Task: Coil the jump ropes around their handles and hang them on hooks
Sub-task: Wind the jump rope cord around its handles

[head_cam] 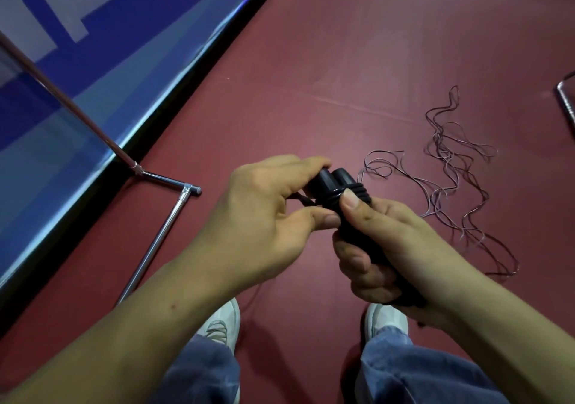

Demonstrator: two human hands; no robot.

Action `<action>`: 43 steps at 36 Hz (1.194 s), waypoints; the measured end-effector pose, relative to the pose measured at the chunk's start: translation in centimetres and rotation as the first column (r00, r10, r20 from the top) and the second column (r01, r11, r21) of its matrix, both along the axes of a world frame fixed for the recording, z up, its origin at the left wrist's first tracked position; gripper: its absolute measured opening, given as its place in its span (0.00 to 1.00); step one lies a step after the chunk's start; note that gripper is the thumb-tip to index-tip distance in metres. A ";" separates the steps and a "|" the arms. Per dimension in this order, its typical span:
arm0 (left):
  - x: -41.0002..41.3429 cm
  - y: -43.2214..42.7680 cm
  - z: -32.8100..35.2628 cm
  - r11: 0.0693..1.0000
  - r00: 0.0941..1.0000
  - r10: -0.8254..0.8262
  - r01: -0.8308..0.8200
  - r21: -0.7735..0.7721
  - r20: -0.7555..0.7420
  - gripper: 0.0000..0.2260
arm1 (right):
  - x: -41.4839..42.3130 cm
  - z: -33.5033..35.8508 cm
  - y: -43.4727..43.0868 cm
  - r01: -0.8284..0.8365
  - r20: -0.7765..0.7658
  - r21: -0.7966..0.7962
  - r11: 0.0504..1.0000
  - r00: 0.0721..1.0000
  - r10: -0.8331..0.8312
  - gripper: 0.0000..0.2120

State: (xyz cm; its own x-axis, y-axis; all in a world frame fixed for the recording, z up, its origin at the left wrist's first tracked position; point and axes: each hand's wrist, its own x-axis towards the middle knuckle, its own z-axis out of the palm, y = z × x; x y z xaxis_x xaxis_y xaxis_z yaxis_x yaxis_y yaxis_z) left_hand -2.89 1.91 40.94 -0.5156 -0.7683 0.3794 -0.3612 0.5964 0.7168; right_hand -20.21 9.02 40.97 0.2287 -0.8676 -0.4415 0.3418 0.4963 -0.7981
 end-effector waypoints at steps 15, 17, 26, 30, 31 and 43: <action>-0.1 0.2 -0.3 1.000 1.000 -0.025 0.025 -0.006 0.002 0.16 | 1.1 0.2 0.5 0.063 -0.067 0.039 0.997 0.996 -0.060 0.15; -0.1 0.2 -0.5 1.000 1.000 -0.030 0.030 -0.005 -0.010 0.17 | 0.8 0.3 0.4 0.050 -0.111 0.024 0.998 0.993 -0.047 0.15; -0.6 0.1 -0.3 0.997 1.000 0.013 -0.011 -0.073 0.028 0.18 | -0.3 -0.1 0.6 0.096 -0.190 -0.044 0.994 0.976 -0.103 0.26; -0.4 0.4 -0.2 0.994 0.999 0.044 -0.044 0.104 -0.002 0.19 | -0.9 0.3 0.3 0.053 -0.216 -0.068 0.996 0.974 -0.066 0.29; -0.2 0.3 -0.2 0.980 0.999 0.042 -0.043 0.195 0.007 0.19 | -1.0 0.5 0.3 0.047 -0.218 -0.074 0.996 0.974 -0.062 0.29; 0.5 -1.0 -2.7 0.794 0.987 -0.053 -0.049 0.606 0.150 0.19 | -0.1 1.0 0.9 -0.091 -0.651 -0.219 0.972 0.755 -0.076 0.15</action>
